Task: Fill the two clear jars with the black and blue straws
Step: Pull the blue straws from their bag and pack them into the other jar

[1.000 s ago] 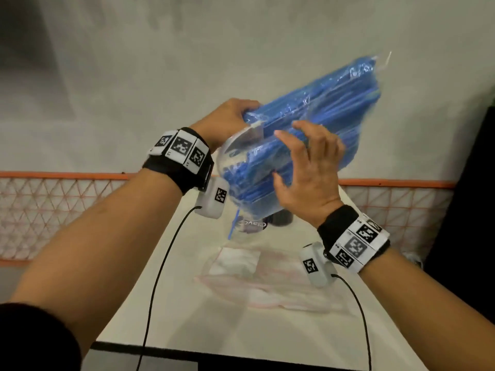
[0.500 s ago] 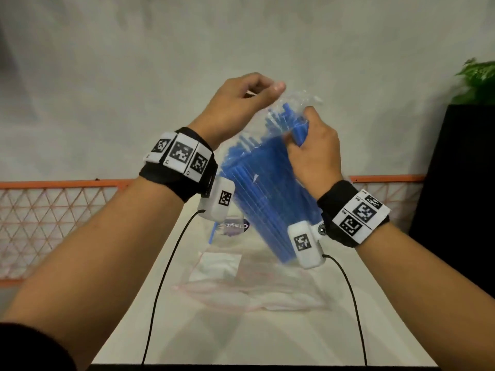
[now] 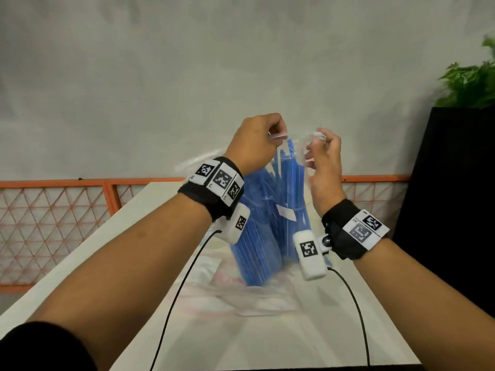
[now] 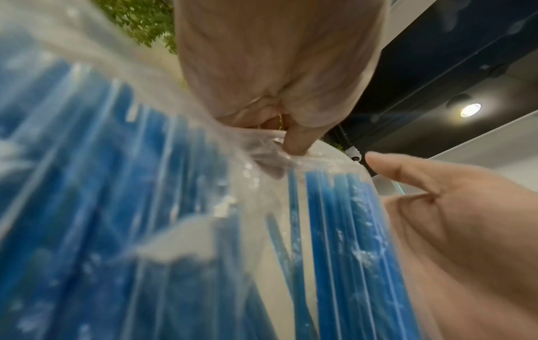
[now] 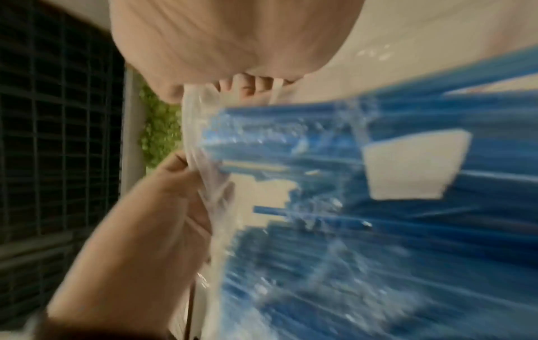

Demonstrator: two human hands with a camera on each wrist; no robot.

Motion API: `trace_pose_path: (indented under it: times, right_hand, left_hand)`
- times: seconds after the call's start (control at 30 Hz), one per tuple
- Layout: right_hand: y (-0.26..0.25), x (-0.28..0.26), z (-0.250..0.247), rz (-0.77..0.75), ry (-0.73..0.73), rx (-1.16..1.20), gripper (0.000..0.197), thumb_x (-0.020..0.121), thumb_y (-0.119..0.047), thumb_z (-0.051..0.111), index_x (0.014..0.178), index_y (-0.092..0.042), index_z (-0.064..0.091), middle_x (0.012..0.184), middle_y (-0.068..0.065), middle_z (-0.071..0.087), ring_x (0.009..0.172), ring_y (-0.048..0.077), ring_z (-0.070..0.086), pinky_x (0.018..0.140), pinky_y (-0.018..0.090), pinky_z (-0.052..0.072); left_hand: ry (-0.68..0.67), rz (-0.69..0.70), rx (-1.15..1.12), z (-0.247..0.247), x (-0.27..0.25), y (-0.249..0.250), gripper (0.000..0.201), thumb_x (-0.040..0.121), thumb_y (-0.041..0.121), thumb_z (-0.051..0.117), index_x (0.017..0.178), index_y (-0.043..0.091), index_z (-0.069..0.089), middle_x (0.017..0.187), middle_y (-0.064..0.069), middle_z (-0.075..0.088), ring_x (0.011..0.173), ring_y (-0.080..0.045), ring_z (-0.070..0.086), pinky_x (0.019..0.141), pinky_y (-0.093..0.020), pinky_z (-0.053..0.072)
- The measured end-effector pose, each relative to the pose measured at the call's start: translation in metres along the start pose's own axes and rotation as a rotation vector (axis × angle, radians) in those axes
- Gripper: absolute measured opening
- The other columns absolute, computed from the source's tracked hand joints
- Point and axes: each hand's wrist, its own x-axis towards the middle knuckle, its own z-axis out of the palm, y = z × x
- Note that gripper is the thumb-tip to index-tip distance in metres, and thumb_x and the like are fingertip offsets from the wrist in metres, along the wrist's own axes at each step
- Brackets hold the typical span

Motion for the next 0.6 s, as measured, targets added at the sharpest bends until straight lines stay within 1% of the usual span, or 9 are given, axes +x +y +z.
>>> trace_pose_path:
  times: [0.03, 0.13, 0.2, 0.23, 0.3, 0.37, 0.47, 0.53, 0.6]
  right_hand:
    - [-0.003, 0.004, -0.004, -0.029, 0.027, -0.037, 0.012, 0.101, -0.021, 0.045, 0.110, -0.019, 0.052, 0.100, 0.001, 0.054, 0.085, 0.009, 0.050, 0.079, 0.026, 0.043]
    - [-0.012, 0.017, -0.012, -0.135, 0.058, -0.164, 0.019, 0.099, -0.013, 0.045, 0.086, -0.021, 0.057, 0.088, -0.001, 0.060, 0.081, 0.013, 0.053, 0.077, 0.033, 0.045]
    - [-0.017, 0.024, -0.014, -0.182, 0.057, -0.194, 0.014, 0.096, -0.014, 0.051, 0.086, -0.020, 0.059, 0.087, 0.002, 0.061, 0.083, 0.017, 0.055, 0.079, 0.038, 0.048]
    - [-0.018, 0.027, -0.014, -0.203, 0.053, -0.209, 0.011, 0.095, -0.014, 0.054, 0.088, -0.018, 0.061, 0.086, 0.001, 0.062, 0.082, 0.016, 0.056, 0.079, 0.038, 0.049]
    - [-0.019, 0.031, -0.015, -0.250, 0.056, -0.257, 0.010, 0.094, -0.014, 0.056, 0.088, -0.016, 0.063, 0.081, -0.003, 0.062, 0.077, 0.011, 0.058, 0.074, 0.034, 0.052]
    - [-0.020, 0.034, -0.014, -0.290, 0.055, -0.317, 0.011, 0.094, -0.012, 0.055, 0.087, -0.015, 0.064, 0.074, -0.005, 0.061, 0.069, 0.011, 0.057, 0.066, 0.032, 0.052]
    - [-0.022, 0.039, -0.015, -0.309, 0.036, -0.364, 0.016, 0.093, -0.011, 0.055, 0.080, -0.016, 0.062, 0.065, -0.004, 0.058, 0.061, 0.012, 0.055, 0.060, 0.033, 0.051]
    - [-0.023, 0.042, -0.017, -0.310, 0.043, -0.390, 0.020, 0.093, -0.011, 0.054, 0.075, -0.017, 0.060, 0.061, -0.004, 0.056, 0.057, 0.012, 0.054, 0.058, 0.034, 0.051]
    - [-0.024, 0.045, -0.019, -0.328, 0.065, -0.433, 0.018, 0.092, -0.011, 0.055, 0.075, -0.012, 0.059, 0.059, -0.004, 0.056, 0.056, 0.015, 0.053, 0.057, 0.035, 0.052]
  left_hand:
    - [0.007, 0.003, -0.009, 0.003, 0.001, 0.000, 0.014, 0.087, -0.001, 0.062, 0.085, 0.013, 0.064, 0.080, 0.005, 0.062, 0.078, -0.017, 0.059, 0.079, -0.038, 0.053]
    - [0.019, 0.025, -0.062, 0.011, 0.007, 0.007, 0.017, 0.088, -0.003, 0.059, 0.092, 0.013, 0.064, 0.082, 0.005, 0.062, 0.081, -0.018, 0.061, 0.077, -0.034, 0.054]
    - [0.035, 0.072, -0.115, 0.016, 0.012, 0.017, 0.015, 0.090, 0.002, 0.060, 0.098, 0.013, 0.064, 0.084, 0.004, 0.064, 0.080, -0.016, 0.062, 0.075, -0.029, 0.053]
    - [0.050, 0.096, -0.146, 0.019, 0.014, 0.022, 0.013, 0.092, 0.007, 0.061, 0.101, 0.014, 0.064, 0.084, 0.003, 0.066, 0.079, -0.016, 0.063, 0.074, -0.029, 0.053]
    - [0.098, 0.134, -0.189, 0.023, 0.017, 0.032, 0.010, 0.093, 0.019, 0.064, 0.102, 0.017, 0.066, 0.083, 0.002, 0.068, 0.079, -0.016, 0.065, 0.076, -0.033, 0.055]
    - [0.150, 0.157, -0.180, 0.027, 0.020, 0.039, 0.012, 0.091, 0.027, 0.066, 0.095, 0.017, 0.070, 0.080, 0.002, 0.068, 0.078, -0.016, 0.065, 0.076, -0.040, 0.056]
    - [0.182, 0.170, -0.091, 0.029, 0.027, 0.044, 0.012, 0.091, 0.024, 0.065, 0.085, 0.014, 0.069, 0.077, 0.003, 0.068, 0.074, -0.016, 0.063, 0.072, -0.041, 0.055]
    - [0.180, 0.176, 0.005, 0.030, 0.031, 0.043, 0.012, 0.094, 0.022, 0.061, 0.085, 0.014, 0.065, 0.077, 0.003, 0.067, 0.069, -0.015, 0.059, 0.069, -0.039, 0.054]
    - [0.170, 0.172, 0.073, 0.031, 0.033, 0.040, 0.014, 0.096, 0.023, 0.058, 0.086, 0.016, 0.062, 0.077, 0.004, 0.064, 0.068, -0.015, 0.057, 0.065, -0.037, 0.052]
